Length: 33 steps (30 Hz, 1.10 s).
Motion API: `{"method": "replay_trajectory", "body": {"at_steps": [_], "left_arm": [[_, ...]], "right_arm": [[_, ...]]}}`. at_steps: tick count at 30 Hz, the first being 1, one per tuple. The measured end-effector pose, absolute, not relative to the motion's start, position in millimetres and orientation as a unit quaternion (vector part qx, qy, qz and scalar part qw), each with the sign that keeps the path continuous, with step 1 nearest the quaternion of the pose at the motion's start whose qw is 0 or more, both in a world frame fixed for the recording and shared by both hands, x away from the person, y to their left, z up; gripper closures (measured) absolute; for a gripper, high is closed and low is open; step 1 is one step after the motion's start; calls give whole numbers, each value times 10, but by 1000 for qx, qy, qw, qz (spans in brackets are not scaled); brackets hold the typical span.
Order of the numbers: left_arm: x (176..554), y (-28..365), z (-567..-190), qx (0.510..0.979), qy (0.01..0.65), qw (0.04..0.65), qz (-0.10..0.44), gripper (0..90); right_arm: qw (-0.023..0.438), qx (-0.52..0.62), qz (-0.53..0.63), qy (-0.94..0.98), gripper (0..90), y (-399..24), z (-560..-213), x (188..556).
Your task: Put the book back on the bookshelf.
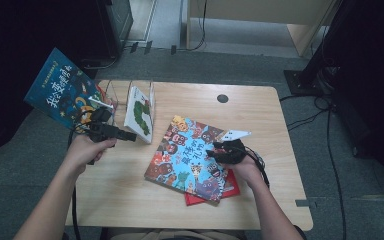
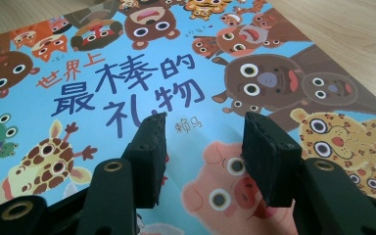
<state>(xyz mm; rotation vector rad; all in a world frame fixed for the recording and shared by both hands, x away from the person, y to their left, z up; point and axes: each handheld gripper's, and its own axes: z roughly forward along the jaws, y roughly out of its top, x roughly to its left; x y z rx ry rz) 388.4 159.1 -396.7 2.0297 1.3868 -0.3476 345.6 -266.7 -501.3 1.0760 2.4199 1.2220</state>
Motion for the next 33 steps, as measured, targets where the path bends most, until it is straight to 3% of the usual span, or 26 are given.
{"method": "replay_trajectory", "body": {"at_steps": [33], "left_arm": [[3857,1307,-4731,802,507,300,-102,488]], "right_arm": [[109,382,416,818,555,-2746,-5005,3324]]}}
